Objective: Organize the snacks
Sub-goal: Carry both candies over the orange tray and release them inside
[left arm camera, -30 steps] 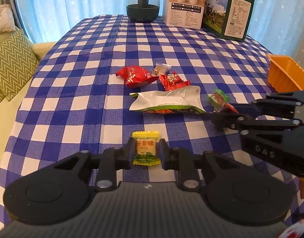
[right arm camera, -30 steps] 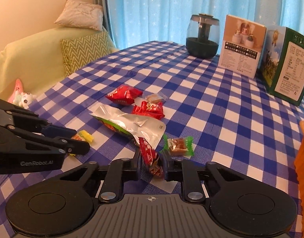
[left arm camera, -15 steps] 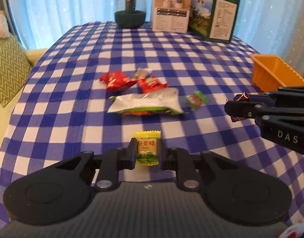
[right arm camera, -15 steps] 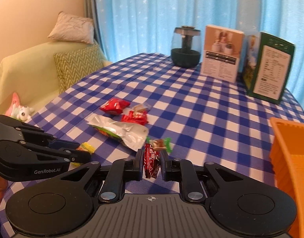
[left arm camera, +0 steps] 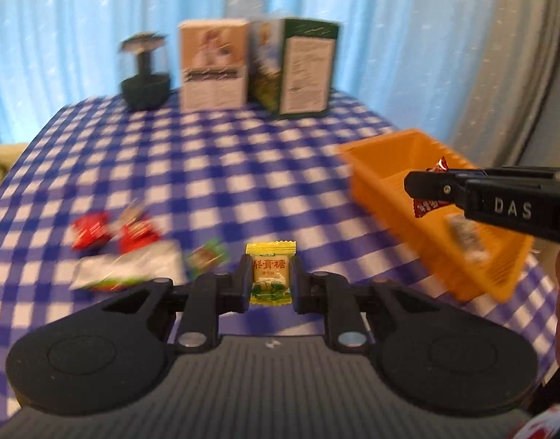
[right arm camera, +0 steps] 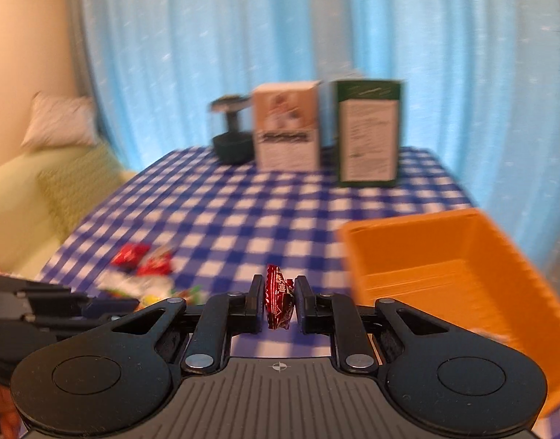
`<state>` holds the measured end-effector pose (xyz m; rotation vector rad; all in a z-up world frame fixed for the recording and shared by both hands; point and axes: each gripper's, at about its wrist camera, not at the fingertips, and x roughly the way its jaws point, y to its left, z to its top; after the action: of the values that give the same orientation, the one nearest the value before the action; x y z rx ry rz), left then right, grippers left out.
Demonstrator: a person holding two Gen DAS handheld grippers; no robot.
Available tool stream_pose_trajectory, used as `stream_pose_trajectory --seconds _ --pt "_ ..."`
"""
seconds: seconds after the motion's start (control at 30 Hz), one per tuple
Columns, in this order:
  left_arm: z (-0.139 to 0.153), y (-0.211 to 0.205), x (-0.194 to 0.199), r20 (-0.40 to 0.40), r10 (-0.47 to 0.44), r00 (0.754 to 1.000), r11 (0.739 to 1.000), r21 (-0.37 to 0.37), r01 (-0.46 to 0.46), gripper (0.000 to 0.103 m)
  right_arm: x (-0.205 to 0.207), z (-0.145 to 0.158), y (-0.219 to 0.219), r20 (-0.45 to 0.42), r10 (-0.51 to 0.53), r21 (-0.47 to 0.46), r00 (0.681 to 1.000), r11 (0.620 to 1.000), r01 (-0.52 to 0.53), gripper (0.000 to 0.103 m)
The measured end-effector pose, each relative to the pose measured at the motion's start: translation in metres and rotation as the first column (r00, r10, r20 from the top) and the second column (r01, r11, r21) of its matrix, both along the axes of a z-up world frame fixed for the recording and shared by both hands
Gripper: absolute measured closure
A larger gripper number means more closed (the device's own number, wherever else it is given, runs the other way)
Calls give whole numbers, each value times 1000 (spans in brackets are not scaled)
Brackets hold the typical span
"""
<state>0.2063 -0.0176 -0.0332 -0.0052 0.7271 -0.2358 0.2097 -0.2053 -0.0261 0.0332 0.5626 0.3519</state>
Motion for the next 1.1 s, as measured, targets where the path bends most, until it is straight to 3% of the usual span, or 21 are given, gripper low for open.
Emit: stream_pose_trajectory --seconds 0.23,0.6,0.8,0.9,1.1 --pt "24 -75 19 36 -106 994 994 -24 106 85 -1 24 -81 21 -116 -2 993 993 116 86" --pt "20 -156 40 8 -226 974 973 -48 226 85 -5 0 -155 -27 -208 -16 978 978 207 86" --pt "11 -176 49 -13 -248 969 967 -65 246 84 -4 -9 -169 -46 -224 1 974 975 224 86" --pt "8 -174 53 -18 -238 971 968 -87 235 71 -3 -12 -173 -55 -228 5 972 974 228 86" --pt "6 -164 50 -23 -211 977 975 -70 209 71 -3 -15 -176 -67 -232 20 970 972 234 86"
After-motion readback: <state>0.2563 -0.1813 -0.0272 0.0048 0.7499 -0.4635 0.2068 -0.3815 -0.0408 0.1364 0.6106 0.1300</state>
